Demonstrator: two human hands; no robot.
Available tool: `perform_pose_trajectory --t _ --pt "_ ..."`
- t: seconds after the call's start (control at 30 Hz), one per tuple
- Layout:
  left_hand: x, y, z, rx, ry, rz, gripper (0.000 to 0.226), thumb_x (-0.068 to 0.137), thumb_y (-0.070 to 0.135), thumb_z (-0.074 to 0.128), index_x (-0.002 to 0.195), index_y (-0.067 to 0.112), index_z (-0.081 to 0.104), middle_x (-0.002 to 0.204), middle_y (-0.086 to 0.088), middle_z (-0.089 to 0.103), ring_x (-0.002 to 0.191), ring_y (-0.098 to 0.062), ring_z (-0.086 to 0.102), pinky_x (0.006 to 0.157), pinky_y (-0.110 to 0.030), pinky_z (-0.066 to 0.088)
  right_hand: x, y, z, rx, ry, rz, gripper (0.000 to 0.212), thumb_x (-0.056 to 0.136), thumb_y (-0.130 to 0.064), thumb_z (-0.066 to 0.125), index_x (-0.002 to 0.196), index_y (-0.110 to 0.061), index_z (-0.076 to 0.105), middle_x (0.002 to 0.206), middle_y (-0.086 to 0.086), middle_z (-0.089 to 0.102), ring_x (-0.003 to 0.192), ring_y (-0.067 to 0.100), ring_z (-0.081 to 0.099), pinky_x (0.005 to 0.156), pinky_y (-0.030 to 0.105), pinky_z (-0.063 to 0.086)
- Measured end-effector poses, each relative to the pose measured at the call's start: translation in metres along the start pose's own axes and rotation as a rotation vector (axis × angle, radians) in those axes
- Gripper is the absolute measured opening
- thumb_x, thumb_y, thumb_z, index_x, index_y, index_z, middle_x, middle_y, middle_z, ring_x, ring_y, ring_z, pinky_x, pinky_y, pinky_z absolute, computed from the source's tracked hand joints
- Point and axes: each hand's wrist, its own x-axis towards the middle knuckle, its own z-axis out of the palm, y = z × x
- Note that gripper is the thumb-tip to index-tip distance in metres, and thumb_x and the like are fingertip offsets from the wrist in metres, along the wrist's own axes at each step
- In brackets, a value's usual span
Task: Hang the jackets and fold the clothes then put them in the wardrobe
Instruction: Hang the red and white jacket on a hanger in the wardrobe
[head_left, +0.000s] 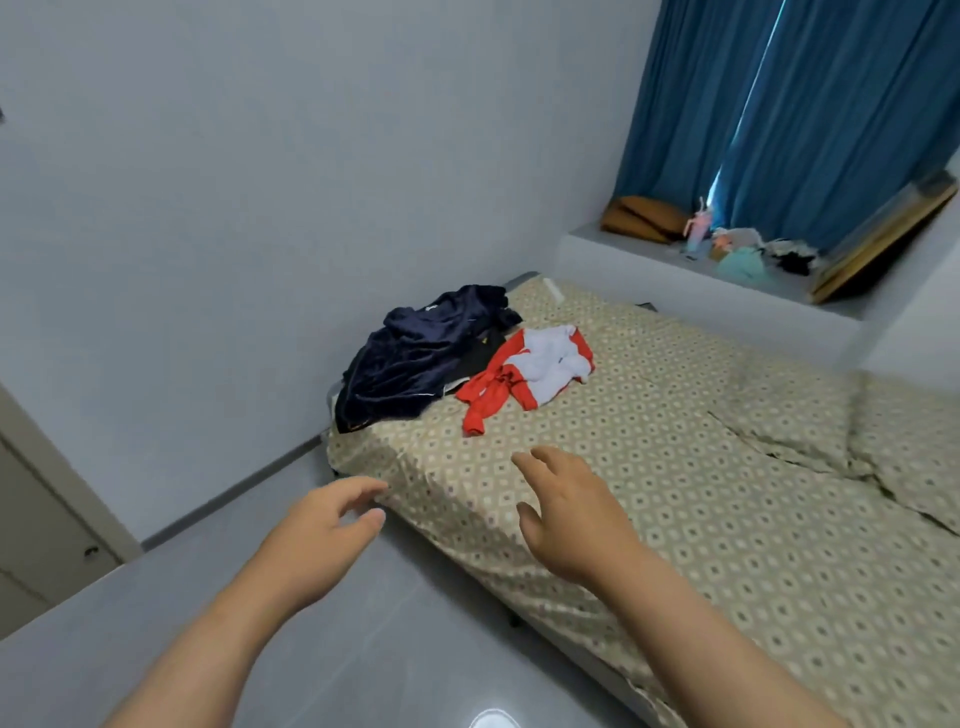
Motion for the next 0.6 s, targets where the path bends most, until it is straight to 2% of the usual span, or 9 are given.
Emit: perform_pose_trajectory --t 0.17,0.3,0.6 --pt "0.082 0.049 0.04 0.064 -0.068 0.074 0.034 0.096 0.02 0.06 0.13 0.024 0.062 0.128 0.014 0.059 0.121 -0.003 0.054 0.103 -0.024 0.041 0.036 0.076 -0.008 -0.006 0.002 0.098 0.059 0.096 -0.032 0.051 0.151 -0.02 0.036 0.149 0.003 0.042 0.134 0.025 0.039 0.111 0.034 0.031" --pt "0.135 0.079 0.059 0.079 -0.094 0.091 0.036 0.096 0.021 0.06 0.132 0.024 0.06 0.131 0.014 0.057 0.125 -0.003 0.051 0.106 -0.025 0.039 0.072 0.122 -0.019 0.006 0.011 0.151 0.06 0.096 -0.033 0.051 0.152 -0.02 0.035 0.148 0.003 0.043 0.132 0.027 0.041 0.11 0.037 0.035" --pt "0.233 0.119 0.075 0.152 -0.149 0.142 0.033 0.094 0.031 0.058 0.126 0.033 0.063 0.126 0.019 0.062 0.119 0.002 0.055 0.106 -0.03 0.044 0.144 0.179 -0.04 -0.008 0.04 0.156 0.055 0.095 -0.034 0.051 0.147 -0.021 0.039 0.139 0.002 0.048 0.126 0.026 0.044 0.106 0.035 0.037"
